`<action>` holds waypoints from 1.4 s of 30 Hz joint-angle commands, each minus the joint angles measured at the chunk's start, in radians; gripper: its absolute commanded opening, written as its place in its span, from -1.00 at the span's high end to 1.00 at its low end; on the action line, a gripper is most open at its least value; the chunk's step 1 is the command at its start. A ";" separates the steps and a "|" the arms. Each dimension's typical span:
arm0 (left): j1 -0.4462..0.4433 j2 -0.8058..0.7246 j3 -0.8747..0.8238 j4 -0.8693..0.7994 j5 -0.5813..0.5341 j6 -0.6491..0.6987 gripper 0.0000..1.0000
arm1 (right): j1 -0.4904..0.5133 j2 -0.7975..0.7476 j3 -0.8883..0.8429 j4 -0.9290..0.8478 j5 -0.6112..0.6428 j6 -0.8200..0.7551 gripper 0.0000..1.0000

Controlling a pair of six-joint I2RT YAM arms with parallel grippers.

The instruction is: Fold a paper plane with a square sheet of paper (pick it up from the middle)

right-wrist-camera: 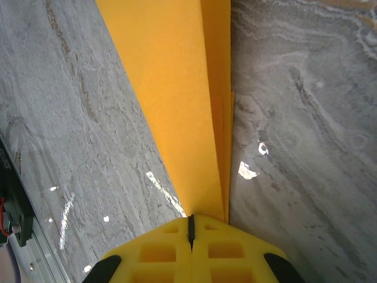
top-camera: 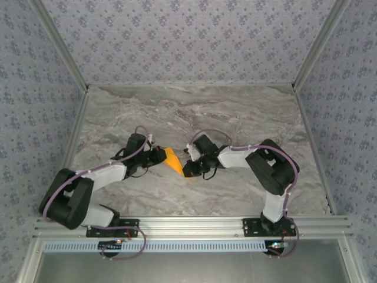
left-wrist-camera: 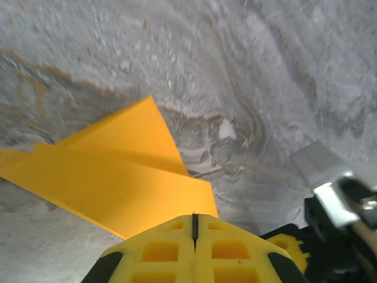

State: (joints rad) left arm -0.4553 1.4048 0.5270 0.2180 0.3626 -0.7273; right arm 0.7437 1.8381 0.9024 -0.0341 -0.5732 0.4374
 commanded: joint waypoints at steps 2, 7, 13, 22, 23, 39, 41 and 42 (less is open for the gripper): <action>-0.010 0.095 0.034 0.060 0.001 -0.008 0.93 | 0.007 0.057 -0.054 -0.228 0.090 -0.002 1.00; -0.009 0.178 0.041 0.054 -0.058 0.016 0.96 | 0.011 -0.001 -0.017 -0.238 0.034 -0.002 1.00; -0.009 0.190 0.028 0.038 -0.071 0.016 0.98 | 0.037 -0.048 0.099 -0.316 0.030 -0.061 1.00; -0.008 0.218 0.065 -0.056 -0.088 0.024 1.00 | 0.037 0.061 0.257 -0.279 0.108 -0.040 1.00; -0.009 0.220 0.071 -0.068 -0.091 0.024 1.00 | 0.034 0.072 0.271 -0.270 0.106 -0.038 1.00; -0.010 0.280 0.129 -0.212 -0.160 0.015 1.00 | 0.019 0.191 0.377 -0.246 0.091 -0.049 1.00; -0.010 0.281 0.134 -0.232 -0.178 0.015 1.00 | 0.011 0.194 0.366 -0.251 0.087 -0.054 1.00; -0.011 0.281 0.135 -0.241 -0.187 0.014 1.00 | 0.010 0.192 0.355 -0.250 0.084 -0.056 1.00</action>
State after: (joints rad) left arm -0.4679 1.6402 0.6743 0.1253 0.2932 -0.7235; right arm 0.7662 2.0171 1.2629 -0.2806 -0.4873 0.3950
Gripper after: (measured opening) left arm 0.053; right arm 0.065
